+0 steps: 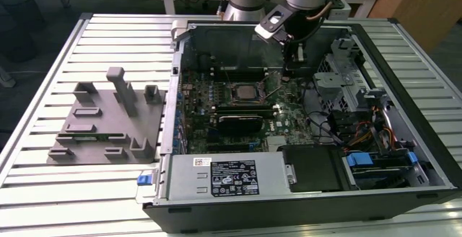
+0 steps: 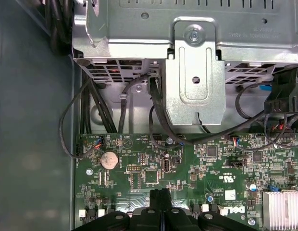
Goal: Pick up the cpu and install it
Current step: 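Close the cpu cover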
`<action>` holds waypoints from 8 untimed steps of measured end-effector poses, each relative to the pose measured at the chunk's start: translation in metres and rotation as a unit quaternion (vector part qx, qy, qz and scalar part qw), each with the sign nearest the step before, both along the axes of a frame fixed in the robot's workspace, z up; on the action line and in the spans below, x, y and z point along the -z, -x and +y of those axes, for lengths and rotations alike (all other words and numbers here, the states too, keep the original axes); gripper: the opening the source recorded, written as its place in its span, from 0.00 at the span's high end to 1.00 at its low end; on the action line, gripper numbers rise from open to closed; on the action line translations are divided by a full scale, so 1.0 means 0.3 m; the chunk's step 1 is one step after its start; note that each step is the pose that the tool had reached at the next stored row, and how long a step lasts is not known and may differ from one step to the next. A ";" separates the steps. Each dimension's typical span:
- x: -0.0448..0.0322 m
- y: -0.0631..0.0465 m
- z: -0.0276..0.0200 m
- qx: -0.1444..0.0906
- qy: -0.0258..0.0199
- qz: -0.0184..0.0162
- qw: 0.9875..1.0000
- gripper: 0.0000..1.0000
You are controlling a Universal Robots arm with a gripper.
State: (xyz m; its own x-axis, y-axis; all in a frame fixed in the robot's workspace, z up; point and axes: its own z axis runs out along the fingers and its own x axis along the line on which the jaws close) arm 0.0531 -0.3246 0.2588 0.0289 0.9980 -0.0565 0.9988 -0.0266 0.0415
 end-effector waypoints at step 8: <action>0.011 0.000 0.000 0.000 0.000 0.000 1.000 0.89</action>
State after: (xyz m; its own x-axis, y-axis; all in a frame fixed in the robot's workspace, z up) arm 0.0531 -0.3246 0.2555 0.0289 0.9980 -0.0567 0.9988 -0.0265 0.0414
